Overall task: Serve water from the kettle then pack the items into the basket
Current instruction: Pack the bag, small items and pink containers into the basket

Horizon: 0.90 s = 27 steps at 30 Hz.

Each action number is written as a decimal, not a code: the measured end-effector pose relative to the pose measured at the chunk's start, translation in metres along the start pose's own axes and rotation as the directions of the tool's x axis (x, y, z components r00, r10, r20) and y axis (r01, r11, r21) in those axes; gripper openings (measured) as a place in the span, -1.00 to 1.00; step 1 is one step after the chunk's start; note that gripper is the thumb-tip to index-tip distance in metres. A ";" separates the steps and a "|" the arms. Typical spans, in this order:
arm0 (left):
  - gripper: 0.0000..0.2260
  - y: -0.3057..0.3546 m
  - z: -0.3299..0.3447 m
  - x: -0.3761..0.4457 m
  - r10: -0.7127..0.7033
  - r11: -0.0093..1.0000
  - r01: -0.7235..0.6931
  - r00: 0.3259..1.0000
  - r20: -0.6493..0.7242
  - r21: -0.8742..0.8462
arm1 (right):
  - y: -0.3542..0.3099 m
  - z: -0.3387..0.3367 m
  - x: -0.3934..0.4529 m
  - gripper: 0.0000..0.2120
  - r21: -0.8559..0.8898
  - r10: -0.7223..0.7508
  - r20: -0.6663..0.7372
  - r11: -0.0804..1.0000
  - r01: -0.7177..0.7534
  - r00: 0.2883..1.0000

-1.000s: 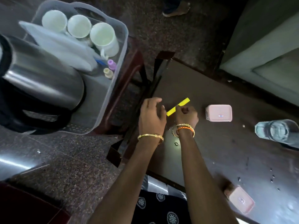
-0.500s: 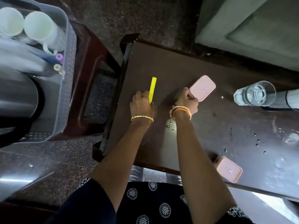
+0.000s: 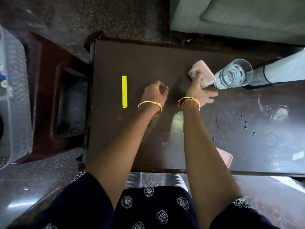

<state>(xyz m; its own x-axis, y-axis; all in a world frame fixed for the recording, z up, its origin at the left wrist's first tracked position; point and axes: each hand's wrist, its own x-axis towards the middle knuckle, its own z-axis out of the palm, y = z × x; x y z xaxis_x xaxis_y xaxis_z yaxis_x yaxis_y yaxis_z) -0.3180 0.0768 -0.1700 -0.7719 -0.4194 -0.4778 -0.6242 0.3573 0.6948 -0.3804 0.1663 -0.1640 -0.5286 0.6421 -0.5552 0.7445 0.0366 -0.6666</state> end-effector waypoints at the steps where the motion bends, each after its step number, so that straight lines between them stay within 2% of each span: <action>1: -0.79 0.006 0.005 0.002 -0.010 1.000 0.010 1.000 0.020 -0.011 | -0.002 -0.003 0.007 -0.27 0.059 -0.013 -0.002 0.998 0.013 1.000; 3: -0.76 0.017 0.014 0.008 -0.038 0.998 0.040 0.998 0.050 -0.042 | -0.004 -0.006 0.020 -0.29 0.070 -0.031 0.006 0.997 0.030 1.000; 7: -0.64 0.034 0.031 0.016 -0.048 0.996 0.054 0.995 0.086 -0.066 | -0.005 -0.005 0.031 -0.28 -0.107 -0.101 0.060 0.989 0.107 0.993; 10: -0.59 0.048 0.041 0.022 -0.036 0.995 0.046 0.993 0.109 -0.089 | -0.008 -0.004 0.036 -0.38 -0.045 -0.133 0.120 0.989 0.139 0.984; 12: -0.60 0.055 0.045 0.026 -0.089 0.983 0.110 0.986 0.141 -0.149 | -0.010 -0.006 0.037 -0.43 -0.012 -0.111 0.177 0.993 0.115 0.978; 13: -0.62 0.058 0.048 0.028 -0.133 0.967 0.163 0.979 0.157 -0.198 | -0.009 -0.008 0.037 -0.48 0.011 -0.093 0.197 0.996 0.093 0.976; 15: -0.63 0.063 0.054 0.026 -0.223 0.904 0.275 0.956 0.190 -0.326 | -0.003 -0.017 0.034 -0.70 0.096 -0.099 0.217 0.992 0.079 0.971; 17: -0.56 0.065 0.061 0.016 -0.291 0.807 0.353 0.935 0.202 -0.473 | 0.007 -0.030 0.025 -0.89 0.148 -0.169 0.229 0.979 0.137 0.959; 20: -0.52 0.059 0.070 -0.009 -0.358 0.729 0.357 0.926 0.119 -0.585 | 0.027 -0.060 0.014 -0.83 0.189 -0.220 0.336 0.968 0.164 0.916; 22: -0.57 0.047 0.073 -0.029 -0.366 0.704 0.364 0.922 0.127 -0.609 | 0.039 -0.091 0.012 -0.83 0.104 -0.236 0.364 0.972 0.213 0.901; 25: -0.61 0.025 0.070 -0.063 -0.346 0.763 0.385 0.922 0.175 -0.519 | 0.054 -0.154 0.022 -0.87 -0.208 -0.391 0.218 0.877 0.433 0.895; 27: -0.63 0.008 0.069 -0.083 -0.340 0.817 0.387 0.922 0.185 -0.426 | 0.065 -0.196 0.035 -0.82 -0.440 -0.374 0.156 0.802 0.404 0.914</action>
<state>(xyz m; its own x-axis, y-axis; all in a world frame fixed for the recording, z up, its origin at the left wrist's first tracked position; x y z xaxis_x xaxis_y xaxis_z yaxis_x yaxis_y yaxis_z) -0.2674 0.1720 -0.1619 -0.5218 -0.3538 -0.7763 -0.7576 -0.2261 0.6123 -0.2702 0.3409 -0.1292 -0.8256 0.4536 -0.3358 0.5633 0.6257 -0.5397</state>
